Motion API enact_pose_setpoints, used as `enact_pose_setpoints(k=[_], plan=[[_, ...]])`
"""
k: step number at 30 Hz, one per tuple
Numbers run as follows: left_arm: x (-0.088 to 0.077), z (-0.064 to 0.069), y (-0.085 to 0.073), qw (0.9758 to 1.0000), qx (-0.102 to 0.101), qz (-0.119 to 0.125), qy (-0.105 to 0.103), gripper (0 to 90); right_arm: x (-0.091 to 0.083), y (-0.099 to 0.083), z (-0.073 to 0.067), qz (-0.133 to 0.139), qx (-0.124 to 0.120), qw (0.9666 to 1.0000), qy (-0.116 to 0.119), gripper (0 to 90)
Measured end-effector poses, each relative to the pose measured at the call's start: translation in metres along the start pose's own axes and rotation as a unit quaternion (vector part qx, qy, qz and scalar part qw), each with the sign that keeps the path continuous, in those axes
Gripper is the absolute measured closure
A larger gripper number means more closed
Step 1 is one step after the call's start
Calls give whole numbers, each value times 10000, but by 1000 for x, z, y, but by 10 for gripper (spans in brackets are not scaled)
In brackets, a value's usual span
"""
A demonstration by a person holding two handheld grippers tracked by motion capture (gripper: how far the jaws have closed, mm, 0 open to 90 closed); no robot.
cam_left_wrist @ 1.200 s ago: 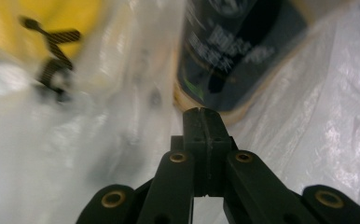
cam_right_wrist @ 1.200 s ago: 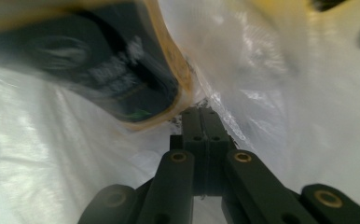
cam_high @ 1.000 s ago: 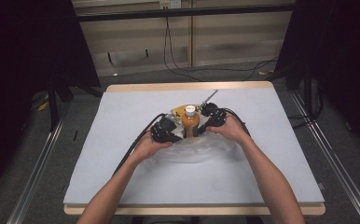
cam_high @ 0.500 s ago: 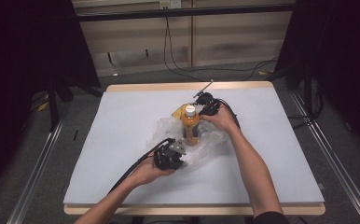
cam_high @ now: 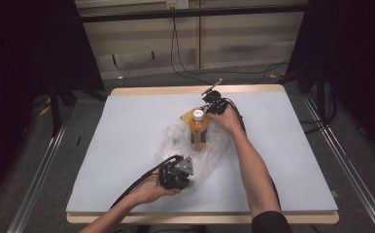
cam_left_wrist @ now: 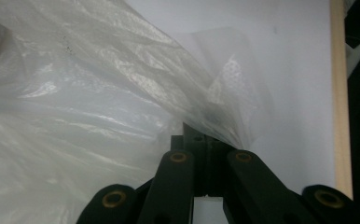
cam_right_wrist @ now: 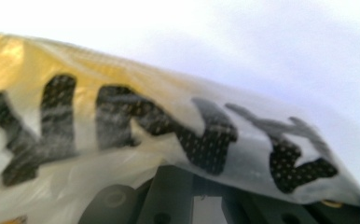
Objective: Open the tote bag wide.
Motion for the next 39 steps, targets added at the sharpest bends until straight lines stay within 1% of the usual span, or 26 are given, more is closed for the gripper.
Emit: enact_pose_setpoints(k=[1, 2, 3, 5, 6, 8, 10, 11, 12, 16, 17, 18, 20, 21, 22, 23, 25, 27, 29, 30, 31, 35, 36, 37, 38, 39], plan=[[0, 1, -1, 10000, -31, 46, -18, 900, 0, 0, 0, -19, 27, 10000, -55, 900], [-2, 1, -1, 9998, -45, -41, -193, 900, 1, 1, 1, 11, 49, 9999, -98, 900], [-2, 1, -1, 9998, -77, -20, -194, 900, 1, 1, 0, 12, 61, 9999, -117, 900], [-2, -2, -1, 10000, -69, 47, -40, 900, 0, 0, -1, 39, 26, 9999, -91, 900], [-4, -4, 0, 9998, -117, 40, -162, 900, -1, -1, -2, 64, 58, 10000, -28, 900], [-7, -9, 2, 9994, -202, 277, -12, 900, -7, -4, -5, 205, 68, 9997, 143, 900], [-17, -17, 6, 9991, -283, 303, 20, 900, -16, -6, -9, 362, 88, 9987, 335, 900], [-21, -21, 9, 9986, -295, 425, 86, 900, -22, -7, -12, 440, 80, 9982, 390, 900], [-23, -24, 12, 9969, -352, 685, 165, 900, -27, -8, -15, 535, 100, 9972, 510, 900], [-40, -43, 26, 9938, -439, 926, 433, 900, -51, -9, -28, 735, -129, 9938, 824, 900], [-42, -49, 29, 9923, -496, 1025, 490, 900, -57, -10, -31, 752, -173, 9931, 879, 900], [-45, -57, 32, 9922, -469, 1012, 551, 900, -61, -12, -34, 752, -223, 9926, 931, 900], [-45, -71, 36, 9906, -560, 1043, 692, 900, -68, -18, -38, 707, -286, 9921, 998, 900], [-44, -79, 36, 9910, -576, 919, 788, 900, -69, -22, -40, 708, -302, 9915, 1047, 900], [-41, -87, 35, 9903, -593, 817, 954, 900, -69, -27, -42, 700, -301, 9913, 1076, 900], [-38, -95, 32, 9905, -656, 690, 988, 900, -69, -33, -43, 663, -299, 9915, 1079, 900], [-30, -108, 25, 9888, -777, 543, 1155, 900, -66, -46, -46, 520, -359, 9920, 1093, 900], [-23, -118, 18, 9872, -927, 448, 1220, 900, -66, -58, -47, 450, -399, 9918, 1126, 900], [-16, -127, 11, 9829, -1158, 479, 1349, 900, -67, -68, -46, 430, -426, 9921, 1099, 900], [-15, -131, 7, 9829, -1130, 387, 1398, 900, -68, -72, -45, 407, -475, 9923, 1064, 900], [-12, -133, 5, 9817, -1180, 364, 1449, 900, -70, -76, -44, 349, -452, 9928, 1048, 900], [-12, -142, -6, 9784, -1330, 399, 1531, 900, -80, -87, -39, 535, -497, 9915, 1073, 900], [-14, -145, -9, 9768, -1399, 453, 1559, 900, -83, -90, -37, 553, -532, 9917, 1033, 900], [-14, -148, -11, 9727, -1448, 552, 1728, 900, -85, -92, -36, 592, -513, 9916, 1028, 900], [-17, -151, -13, 9726, -1425, 492, 1770, 900, -88, -95, -34, 631, -511, 9912, 1046, 900], [-19, -153, -14, 9712, -1470, 507, 1807, 900, -90, -97, -33, 648, -525, 9912, 1028, 900]])
Point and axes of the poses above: each handheld gripper's, and its own axes: x roughly forward along the jaws, y roughly out of its top, z roughly to its right, the point moved 4 cm from there along x, roughly forward along the jaws, and after that the axes turned 14 degrees about z, right-handed, at the moved point
